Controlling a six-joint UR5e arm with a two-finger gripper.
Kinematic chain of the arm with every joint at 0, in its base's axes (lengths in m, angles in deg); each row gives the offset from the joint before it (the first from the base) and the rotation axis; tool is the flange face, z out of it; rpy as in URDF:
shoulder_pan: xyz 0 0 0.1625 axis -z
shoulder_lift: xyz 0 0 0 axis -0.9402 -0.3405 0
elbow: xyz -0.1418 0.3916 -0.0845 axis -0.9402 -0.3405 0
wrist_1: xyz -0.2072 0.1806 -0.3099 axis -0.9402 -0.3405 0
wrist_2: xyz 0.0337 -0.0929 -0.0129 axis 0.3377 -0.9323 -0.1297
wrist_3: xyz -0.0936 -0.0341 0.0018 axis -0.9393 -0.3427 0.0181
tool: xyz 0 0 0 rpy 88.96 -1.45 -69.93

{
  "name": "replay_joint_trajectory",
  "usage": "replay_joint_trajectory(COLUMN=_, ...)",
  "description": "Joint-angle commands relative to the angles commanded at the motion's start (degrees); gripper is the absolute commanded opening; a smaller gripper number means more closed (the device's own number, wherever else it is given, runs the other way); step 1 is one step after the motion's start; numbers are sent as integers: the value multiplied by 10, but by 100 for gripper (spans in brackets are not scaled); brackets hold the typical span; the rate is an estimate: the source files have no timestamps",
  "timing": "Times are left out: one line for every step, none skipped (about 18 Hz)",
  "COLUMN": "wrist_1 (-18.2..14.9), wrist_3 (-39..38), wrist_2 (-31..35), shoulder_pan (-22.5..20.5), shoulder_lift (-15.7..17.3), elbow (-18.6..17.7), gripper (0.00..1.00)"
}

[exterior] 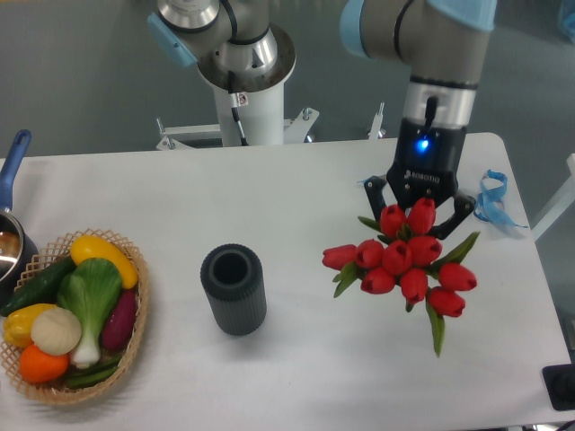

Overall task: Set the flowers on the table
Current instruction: 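Lower the held tulips toward the table surface, then open the gripper to release the tulips onto the table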

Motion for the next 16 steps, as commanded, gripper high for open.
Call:
replay_joint_trajectory(wrist_1=0, wrist_3=14, wrist_2=22, shoulder_pan=0, shoulder_lift=-4, elbow=-4, gripper=32)
replay_joint_trajectory(wrist_1=0, wrist_3=26, wrist_2=42, shoulder_pan=3, shoulder_lift=-11, elbow=-6, gripper=32)
replay_joint_trajectory(wrist_1=0, wrist_3=33, wrist_2=62, shoulder_pan=11, shoulder_lift=-20, elbow=-5, gripper=32)
replay_joint_trajectory(wrist_1=0, wrist_3=35, wrist_2=83, shoulder_pan=18, shoulder_lift=-30, elbow=-5, gripper=32)
replay_joint_trajectory(wrist_1=0, wrist_3=35, wrist_2=105, shoulder_pan=25, shoulder_lift=-38, elbow=-4, gripper=32)
replay_joint_trajectory(wrist_1=0, wrist_3=35, wrist_2=126, shoulder_pan=31, shoulder_lift=-47, elbow=0, gripper=32)
replay_joint_trajectory(wrist_1=0, wrist_3=35, wrist_2=146, shoulder_pan=38, shoulder_lift=-58, elbow=1, gripper=32)
replay_joint_trajectory(wrist_1=1, wrist_3=35, wrist_2=163, shoulder_pan=45, shoulder_lift=-68, elbow=3, gripper=32)
replay_joint_trajectory(wrist_1=1, wrist_3=35, wrist_2=176, shoulder_pan=50, shoulder_lift=-79, elbow=3, gripper=32)
replay_joint_trajectory(wrist_1=2, wrist_3=35, wrist_2=185, shoulder_pan=54, shoulder_lift=-90, elbow=3, gripper=32)
replay_joint_trajectory(wrist_1=2, wrist_3=35, wrist_2=187, shoulder_pan=57, shoulder_lift=-100, elbow=3, gripper=32)
replay_joint_trajectory(wrist_1=3, wrist_3=34, wrist_2=188, shoulder_pan=60, shoulder_lift=-111, elbow=4, gripper=32)
replay_joint_trajectory(wrist_1=2, wrist_3=34, wrist_2=188, shoulder_pan=62, shoulder_lift=-122, elbow=9, gripper=32)
replay_joint_trajectory(wrist_1=3, wrist_3=34, wrist_2=188, shoulder_pan=63, shoulder_lift=-135, elbow=14, gripper=32)
replay_joint_trajectory(wrist_1=2, wrist_3=31, wrist_2=189, shoulder_pan=69, shoulder_lift=-147, elbow=17, gripper=32)
replay_joint_trajectory(wrist_1=3, wrist_3=31, wrist_2=194, shoulder_pan=76, shoulder_lift=-154, elbow=18, gripper=32)
